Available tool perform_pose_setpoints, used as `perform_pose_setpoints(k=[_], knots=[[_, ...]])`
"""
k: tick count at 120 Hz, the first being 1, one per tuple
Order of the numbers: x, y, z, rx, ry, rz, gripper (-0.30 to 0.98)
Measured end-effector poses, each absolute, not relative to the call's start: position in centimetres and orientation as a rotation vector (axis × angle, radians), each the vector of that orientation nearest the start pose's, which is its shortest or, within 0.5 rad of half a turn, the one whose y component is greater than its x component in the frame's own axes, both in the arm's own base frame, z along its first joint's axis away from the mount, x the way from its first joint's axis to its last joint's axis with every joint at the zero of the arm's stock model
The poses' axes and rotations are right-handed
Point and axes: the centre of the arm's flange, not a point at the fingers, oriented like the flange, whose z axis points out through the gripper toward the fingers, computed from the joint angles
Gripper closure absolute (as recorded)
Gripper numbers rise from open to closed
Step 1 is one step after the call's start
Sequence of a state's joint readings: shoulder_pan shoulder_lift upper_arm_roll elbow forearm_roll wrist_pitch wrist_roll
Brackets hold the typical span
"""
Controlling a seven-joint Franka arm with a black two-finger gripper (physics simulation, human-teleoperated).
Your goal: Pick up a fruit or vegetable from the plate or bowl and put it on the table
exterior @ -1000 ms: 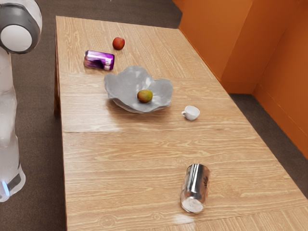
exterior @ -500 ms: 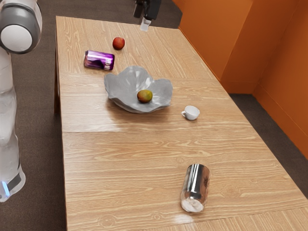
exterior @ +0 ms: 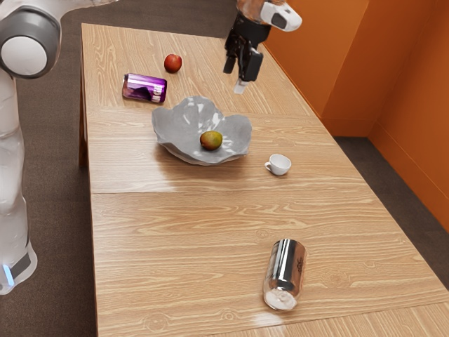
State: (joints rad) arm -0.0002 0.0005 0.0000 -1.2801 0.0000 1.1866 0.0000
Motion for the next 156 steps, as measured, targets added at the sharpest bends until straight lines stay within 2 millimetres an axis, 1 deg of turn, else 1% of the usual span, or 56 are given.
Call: perform_pose_setpoints(k=[37,55,71,105,145,147,149,151,153,156], knots=[[53.1,0.0,67.3,-3.139,0.0,0.117,0.0],[53.8,0.0,65.4,-3.14,0.0,0.099,0.0],[54.4,0.0,64.2,-3.141,0.0,0.082,0.0],[55.0,0.0,62.7,-3.141,0.0,0.047,0.0],[55.4,0.0,62.4,-3.142,0.0,0.016,0.0],[57.2,-0.2,62.6,-3.151,0.068,-0.006,0.0],[58.5,0.4,62.8,-3.148,0.11,-0.022,0.01],[59.3,2.3,63.0,-3.141,0.115,-0.036,0.01],[59.7,5.5,63.2,-3.135,0.086,-0.047,0.01],[59.4,11.0,63.5,-3.128,0.027,-0.059,0.01]])
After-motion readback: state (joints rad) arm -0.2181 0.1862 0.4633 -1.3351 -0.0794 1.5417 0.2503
